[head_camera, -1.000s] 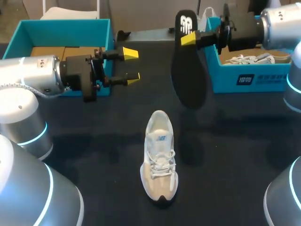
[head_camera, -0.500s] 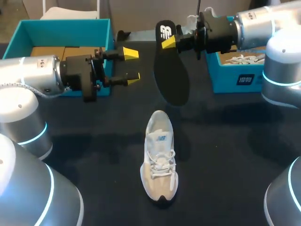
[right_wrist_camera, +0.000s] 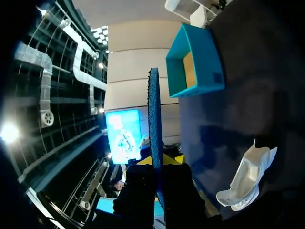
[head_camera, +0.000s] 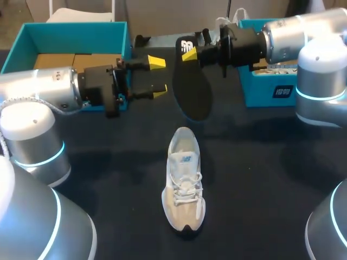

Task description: Take the shoe out of the shoebox, open the shoe tongue, remove and reinsert the insole, then place the shoe into the shoebox

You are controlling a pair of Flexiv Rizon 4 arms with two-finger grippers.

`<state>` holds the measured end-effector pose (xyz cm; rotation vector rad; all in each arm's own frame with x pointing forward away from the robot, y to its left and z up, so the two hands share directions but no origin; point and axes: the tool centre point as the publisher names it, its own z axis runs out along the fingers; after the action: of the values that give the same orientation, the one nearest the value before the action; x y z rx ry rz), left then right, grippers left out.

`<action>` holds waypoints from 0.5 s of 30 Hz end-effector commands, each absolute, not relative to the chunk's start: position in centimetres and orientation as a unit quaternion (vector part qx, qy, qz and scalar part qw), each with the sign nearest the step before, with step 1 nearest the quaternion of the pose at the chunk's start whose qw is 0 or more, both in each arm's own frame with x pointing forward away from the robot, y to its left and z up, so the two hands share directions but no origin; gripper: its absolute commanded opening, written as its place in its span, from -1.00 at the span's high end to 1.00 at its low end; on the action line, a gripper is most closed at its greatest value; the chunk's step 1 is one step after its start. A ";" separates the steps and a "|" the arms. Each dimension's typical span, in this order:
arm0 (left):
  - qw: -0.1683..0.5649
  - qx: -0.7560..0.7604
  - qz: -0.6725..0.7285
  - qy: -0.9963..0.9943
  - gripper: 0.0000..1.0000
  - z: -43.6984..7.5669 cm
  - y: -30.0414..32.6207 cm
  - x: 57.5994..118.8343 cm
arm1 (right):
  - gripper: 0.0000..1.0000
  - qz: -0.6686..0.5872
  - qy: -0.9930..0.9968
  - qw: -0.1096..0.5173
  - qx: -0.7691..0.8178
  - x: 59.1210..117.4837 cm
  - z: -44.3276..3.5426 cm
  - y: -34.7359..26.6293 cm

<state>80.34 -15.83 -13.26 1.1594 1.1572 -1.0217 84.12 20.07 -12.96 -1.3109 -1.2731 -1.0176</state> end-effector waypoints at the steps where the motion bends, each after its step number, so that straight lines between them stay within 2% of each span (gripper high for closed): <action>1: 0.563 0.495 -0.438 0.497 -1.00 -13.8 -17.4 81.4 | 1.00 -0.420 -0.525 0.499 -0.546 83.9 -13.0 20.4; 3: 0.560 0.495 -0.439 0.499 -1.00 -14.1 -17.9 81.6 | 1.00 -0.420 -0.525 0.499 -0.546 83.9 -13.0 20.4; 4: 0.558 0.492 -0.439 0.503 -0.86 -14.2 -18.1 81.7 | 1.00 -0.420 -0.525 0.499 -0.546 83.9 -13.0 20.4; 5: 0.555 0.490 -0.443 0.505 -0.83 -14.3 -18.3 81.8 | 1.00 -0.420 -0.525 0.499 -0.546 83.9 -13.0 20.4; 6: 0.555 0.490 -0.443 0.506 -0.87 -14.4 -18.4 81.9 | 1.00 -0.420 -0.525 0.499 -0.546 83.9 -13.0 20.4; 8: 0.553 0.493 -0.438 0.510 -0.83 -14.6 -18.8 81.9 | 1.00 -0.420 -0.525 0.499 -0.546 83.9 -13.0 20.4; 11: 0.554 0.492 -0.438 0.510 -0.51 -14.5 -19.2 81.5 | 1.00 -0.420 -0.525 0.499 -0.546 83.9 -13.0 20.4; 15: 0.554 0.489 -0.442 0.509 -0.23 -14.1 -19.7 81.1 | 1.00 -0.420 -0.525 0.499 -0.546 83.9 -13.0 20.4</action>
<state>81.28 -19.21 -14.18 1.1623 1.1992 -1.0517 83.96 20.23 -13.08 -1.3168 -1.2707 -1.0180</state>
